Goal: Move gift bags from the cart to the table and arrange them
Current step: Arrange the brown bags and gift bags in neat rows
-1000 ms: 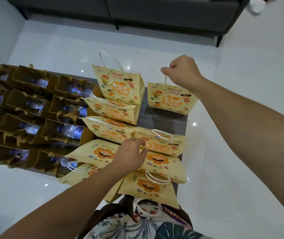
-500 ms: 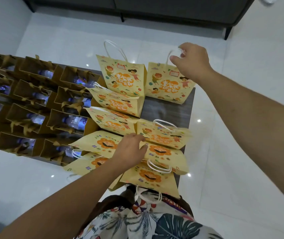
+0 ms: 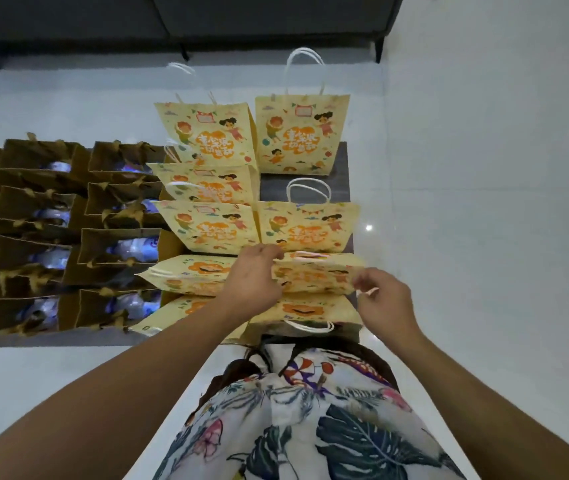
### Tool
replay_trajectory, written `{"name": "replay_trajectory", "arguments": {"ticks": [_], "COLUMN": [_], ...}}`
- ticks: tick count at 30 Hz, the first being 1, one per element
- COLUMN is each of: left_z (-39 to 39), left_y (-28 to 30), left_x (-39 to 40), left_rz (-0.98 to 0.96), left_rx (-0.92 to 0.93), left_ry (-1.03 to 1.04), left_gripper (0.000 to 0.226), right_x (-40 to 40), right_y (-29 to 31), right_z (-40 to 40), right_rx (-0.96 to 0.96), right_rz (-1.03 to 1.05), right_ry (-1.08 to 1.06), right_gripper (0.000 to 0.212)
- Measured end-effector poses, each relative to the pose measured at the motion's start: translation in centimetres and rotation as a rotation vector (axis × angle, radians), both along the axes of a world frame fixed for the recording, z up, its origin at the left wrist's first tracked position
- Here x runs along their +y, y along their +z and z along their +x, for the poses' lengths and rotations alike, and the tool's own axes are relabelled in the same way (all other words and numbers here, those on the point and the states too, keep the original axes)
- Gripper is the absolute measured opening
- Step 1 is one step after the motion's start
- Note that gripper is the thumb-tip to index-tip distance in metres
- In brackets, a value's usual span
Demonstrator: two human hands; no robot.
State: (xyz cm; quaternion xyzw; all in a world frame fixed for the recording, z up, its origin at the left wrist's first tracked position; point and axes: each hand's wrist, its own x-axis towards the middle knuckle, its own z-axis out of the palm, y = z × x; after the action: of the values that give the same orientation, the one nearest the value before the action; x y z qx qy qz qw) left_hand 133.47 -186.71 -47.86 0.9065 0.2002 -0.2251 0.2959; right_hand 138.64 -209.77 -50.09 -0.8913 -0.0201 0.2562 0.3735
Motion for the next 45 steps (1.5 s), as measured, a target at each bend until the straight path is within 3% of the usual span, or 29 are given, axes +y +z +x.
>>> {"name": "replay_trajectory", "arguments": {"ticks": [4, 6, 8, 17, 21, 26, 33, 36, 40, 42, 45], "left_z": [-3.2, -4.7, -6.1, -10.2, -10.5, -9.0, -7.8, -7.6, -7.2, -7.0, -6.2], "left_y": [-0.2, -0.4, -0.7, -1.4, -1.2, -0.3, 0.0, 0.2, 0.2, 0.3, 0.6], "left_x": [-0.6, -0.9, -1.2, -1.5, -1.6, -2.8, -3.5, -3.1, -2.2, -1.9, -1.5], "left_rz": [0.044, 0.054, 0.055, 0.138, 0.154, 0.096, 0.104, 0.109, 0.092, 0.084, 0.099], "left_rx": [-0.044, -0.057, -0.060, -0.067, -0.069, -0.066, -0.050, -0.041, -0.061, -0.065, -0.066], "left_ry": [-0.055, -0.088, -0.119, -0.134, -0.122, -0.186, -0.278, -0.269, -0.196, -0.161, -0.143], "left_gripper": [0.054, 0.052, 0.051, 0.043, 0.046, 0.055, 0.048, 0.046, 0.046, 0.046, 0.044], "right_x": [-0.8, -0.7, -0.3, 0.6, 2.2, 4.5, 2.5, 1.8, 3.5, 5.2, 7.0], "right_y": [-2.1, -3.5, -4.4, -5.2, -2.5, 1.3, 3.6, 3.7, 4.2, 4.7, 4.2], "right_z": [-5.2, -6.1, -6.2, -4.7, -5.4, -7.5, -7.4, -6.0, -2.2, -0.7, 0.7], "right_rx": [-0.058, -0.061, -0.044, 0.073, 0.014, 0.025, -0.043, -0.128, -0.221, -0.152, -0.039], "right_rz": [-0.136, -0.204, -0.267, -0.328, -0.273, 0.069, 0.094, -0.001, -0.131, -0.114, -0.169], "right_ry": [0.404, 0.499, 0.449, 0.371, 0.341, 0.208, 0.106, 0.050, 0.138, 0.247, 0.370], "right_gripper": [0.041, 0.038, 0.027, 0.024, 0.030, 0.044, 0.032, 0.030, 0.064, 0.074, 0.056]}}
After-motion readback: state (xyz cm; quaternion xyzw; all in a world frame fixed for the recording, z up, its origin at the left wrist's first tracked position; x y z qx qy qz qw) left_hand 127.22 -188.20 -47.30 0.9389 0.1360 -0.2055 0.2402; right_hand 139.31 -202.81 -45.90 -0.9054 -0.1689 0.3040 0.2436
